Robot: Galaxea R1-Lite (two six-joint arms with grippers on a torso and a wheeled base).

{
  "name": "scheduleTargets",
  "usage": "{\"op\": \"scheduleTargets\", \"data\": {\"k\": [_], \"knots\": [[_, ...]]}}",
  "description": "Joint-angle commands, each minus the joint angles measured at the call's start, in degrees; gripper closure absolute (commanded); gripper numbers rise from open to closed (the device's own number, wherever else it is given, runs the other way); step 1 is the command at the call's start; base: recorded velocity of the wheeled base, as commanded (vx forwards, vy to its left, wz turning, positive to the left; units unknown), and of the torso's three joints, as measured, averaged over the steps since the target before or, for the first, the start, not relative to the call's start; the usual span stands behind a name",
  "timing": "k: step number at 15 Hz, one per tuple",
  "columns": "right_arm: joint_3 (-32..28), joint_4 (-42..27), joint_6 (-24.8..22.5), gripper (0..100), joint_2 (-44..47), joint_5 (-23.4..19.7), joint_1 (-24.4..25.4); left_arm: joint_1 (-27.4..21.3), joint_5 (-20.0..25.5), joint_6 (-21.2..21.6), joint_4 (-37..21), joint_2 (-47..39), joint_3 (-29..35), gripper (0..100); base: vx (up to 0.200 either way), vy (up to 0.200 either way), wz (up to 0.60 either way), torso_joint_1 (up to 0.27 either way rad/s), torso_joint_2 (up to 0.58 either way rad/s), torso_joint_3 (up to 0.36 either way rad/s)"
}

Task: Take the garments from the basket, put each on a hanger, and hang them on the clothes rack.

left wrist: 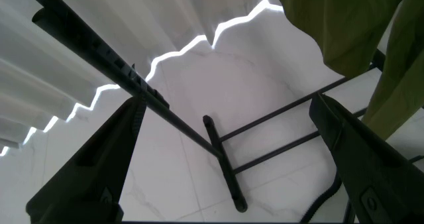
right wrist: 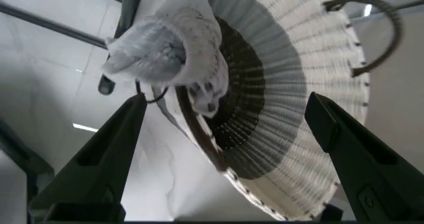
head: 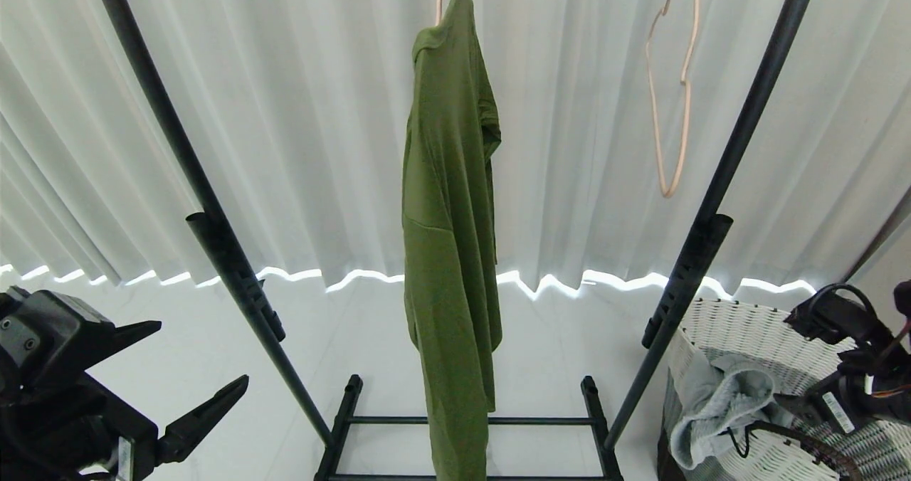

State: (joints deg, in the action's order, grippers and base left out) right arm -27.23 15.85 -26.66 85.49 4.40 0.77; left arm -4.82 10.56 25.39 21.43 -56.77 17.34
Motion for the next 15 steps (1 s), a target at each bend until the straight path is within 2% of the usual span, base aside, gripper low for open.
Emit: {"op": "scheduleTargets", "data": {"k": [1, 5, 9, 10, 15], "knots": [[-0.4, 4.7, 0.2, 0, 9.9, 0.2, 0.7, -0.3, 0.0, 0.0, 0.0, 0.7, -0.2, 0, 0.0, 0.0, 0.0, 0.0, 0.0, 0.0], [-1.0, 13.7, 0.1, 0, 17.4, 2.8, 0.0, -1.6, 0.0, 0.2, 0.0, 1.0, -0.2, 0, 0.0, 0.0, 0.0, 0.0, 0.0, 0.0], [-3.2, 15.5, 0.1, 0, 19.7, 3.2, -1.1, -1.9, 0.0, 0.2, 0.0, 1.0, -0.4, 0, 0.0, 0.0, 0.0, 0.0, 0.0, 0.0], [-3.1, 15.5, 0.2, 100, 19.7, 3.2, -1.1, -1.9, 0.0, 0.2, 0.0, 1.0, -0.4, 0, 0.0, 0.0, 0.0, 0.0, 0.0, 0.0], [-3.1, 15.5, 0.1, 100, 17.3, 3.2, -0.7, -1.9, 0.0, 0.1, 0.0, 1.0, -1.2, 0, 0.0, 0.0, 0.0, 0.0, 0.0, 0.0]]}}
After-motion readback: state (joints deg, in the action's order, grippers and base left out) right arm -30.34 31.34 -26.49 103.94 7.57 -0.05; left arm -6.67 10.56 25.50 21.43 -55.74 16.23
